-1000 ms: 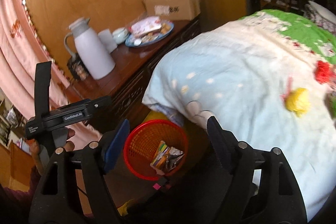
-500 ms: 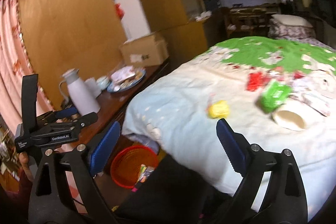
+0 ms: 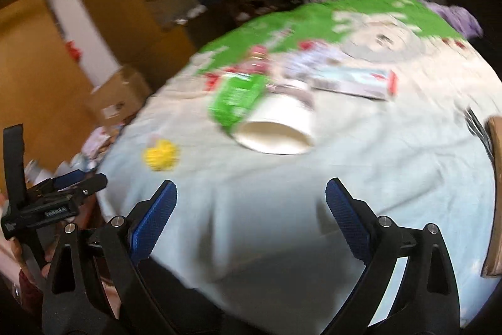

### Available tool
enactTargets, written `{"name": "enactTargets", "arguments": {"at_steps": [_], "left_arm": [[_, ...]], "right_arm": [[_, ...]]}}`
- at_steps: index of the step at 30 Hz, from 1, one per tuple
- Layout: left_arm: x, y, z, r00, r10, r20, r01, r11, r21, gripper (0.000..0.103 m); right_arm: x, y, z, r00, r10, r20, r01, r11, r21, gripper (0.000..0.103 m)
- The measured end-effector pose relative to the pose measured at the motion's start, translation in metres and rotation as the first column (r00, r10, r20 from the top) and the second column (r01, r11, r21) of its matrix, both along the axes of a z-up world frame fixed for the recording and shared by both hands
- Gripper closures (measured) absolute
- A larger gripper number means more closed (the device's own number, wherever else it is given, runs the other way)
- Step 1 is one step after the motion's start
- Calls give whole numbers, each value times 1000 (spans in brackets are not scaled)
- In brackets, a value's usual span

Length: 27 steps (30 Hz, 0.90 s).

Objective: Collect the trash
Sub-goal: 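Grasp the yellow pom-pom with the left tool while the right tool grasps the white paper cup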

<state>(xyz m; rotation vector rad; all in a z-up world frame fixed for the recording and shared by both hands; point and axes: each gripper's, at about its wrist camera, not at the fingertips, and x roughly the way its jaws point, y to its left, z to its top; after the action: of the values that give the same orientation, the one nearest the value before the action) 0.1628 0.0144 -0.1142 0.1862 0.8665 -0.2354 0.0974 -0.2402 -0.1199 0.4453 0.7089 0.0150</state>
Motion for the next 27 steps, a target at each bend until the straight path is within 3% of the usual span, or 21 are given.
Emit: {"name": "enactTargets", "arguments": {"at_steps": [10,17,19,22,27], "left_arm": [[55,-47,-35,996,-77,-52,77,997,-2,6],[85,-55,-77,993,-49,-109,55,997,53,4],[83,-45,-80,997,-42,-59,40,999,-29,4],[75,-44,-84,999,-50,10,50,998,-26,4],[77,-41,-86,998,-53,17,53,998,-43,4]], "right_arm": [[12,-12,-30,999,-25,-46,23,999,-39,11],[31,-11,-25,999,-13,-48,12,1000,-15,11],[41,-9,-24,999,-6,-48,6,1000,0,11],[56,-3,-20,999,-4,-44,4,1000,0,11],[76,9,-16,998,-24,-57,22,999,-49,9]]}}
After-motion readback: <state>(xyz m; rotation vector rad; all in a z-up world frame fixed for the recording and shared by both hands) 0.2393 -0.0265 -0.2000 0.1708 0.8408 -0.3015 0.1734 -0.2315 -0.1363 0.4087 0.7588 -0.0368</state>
